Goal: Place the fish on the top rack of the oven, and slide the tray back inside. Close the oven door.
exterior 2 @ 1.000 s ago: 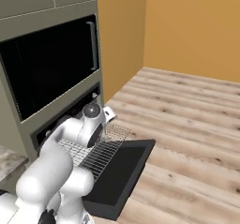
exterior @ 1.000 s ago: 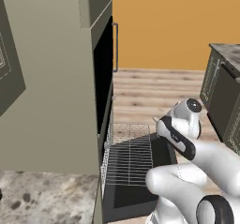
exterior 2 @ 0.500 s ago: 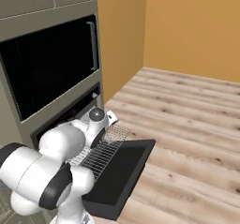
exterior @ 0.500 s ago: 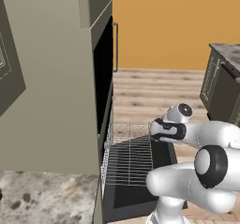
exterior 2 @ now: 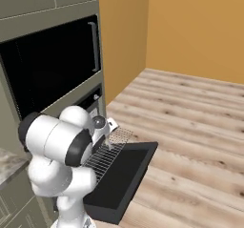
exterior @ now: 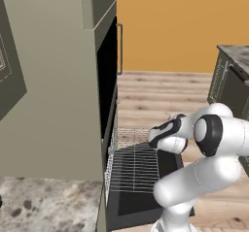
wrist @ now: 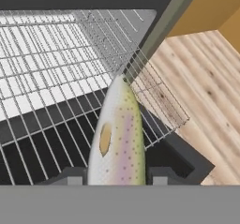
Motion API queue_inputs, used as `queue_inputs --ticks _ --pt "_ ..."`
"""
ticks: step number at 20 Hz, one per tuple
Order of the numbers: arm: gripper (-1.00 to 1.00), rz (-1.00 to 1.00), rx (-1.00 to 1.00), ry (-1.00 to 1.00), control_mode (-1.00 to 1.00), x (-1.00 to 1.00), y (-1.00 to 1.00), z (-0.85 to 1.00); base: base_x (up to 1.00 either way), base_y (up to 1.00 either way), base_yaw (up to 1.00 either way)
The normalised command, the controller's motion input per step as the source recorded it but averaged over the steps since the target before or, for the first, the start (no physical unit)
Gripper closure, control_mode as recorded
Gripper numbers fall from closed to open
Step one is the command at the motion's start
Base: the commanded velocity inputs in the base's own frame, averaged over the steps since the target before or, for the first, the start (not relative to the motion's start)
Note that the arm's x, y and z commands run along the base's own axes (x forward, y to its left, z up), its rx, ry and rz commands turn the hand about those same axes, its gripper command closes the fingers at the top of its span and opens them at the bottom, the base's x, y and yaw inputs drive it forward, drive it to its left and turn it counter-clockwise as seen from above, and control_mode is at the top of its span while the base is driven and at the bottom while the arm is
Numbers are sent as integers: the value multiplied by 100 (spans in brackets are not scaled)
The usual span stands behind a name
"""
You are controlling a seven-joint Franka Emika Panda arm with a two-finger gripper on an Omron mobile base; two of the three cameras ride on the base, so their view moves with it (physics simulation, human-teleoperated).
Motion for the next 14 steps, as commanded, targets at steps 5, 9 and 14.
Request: queue_inputs --ticks 5,9,14 --pt "100 11 0 -2 -100 20 0 -33 0 0 0" --pt "100 15 0 0 -100 35 0 -38 0 0 0" --pt "100 15 0 0 -100 26 0 -45 0 0 0"
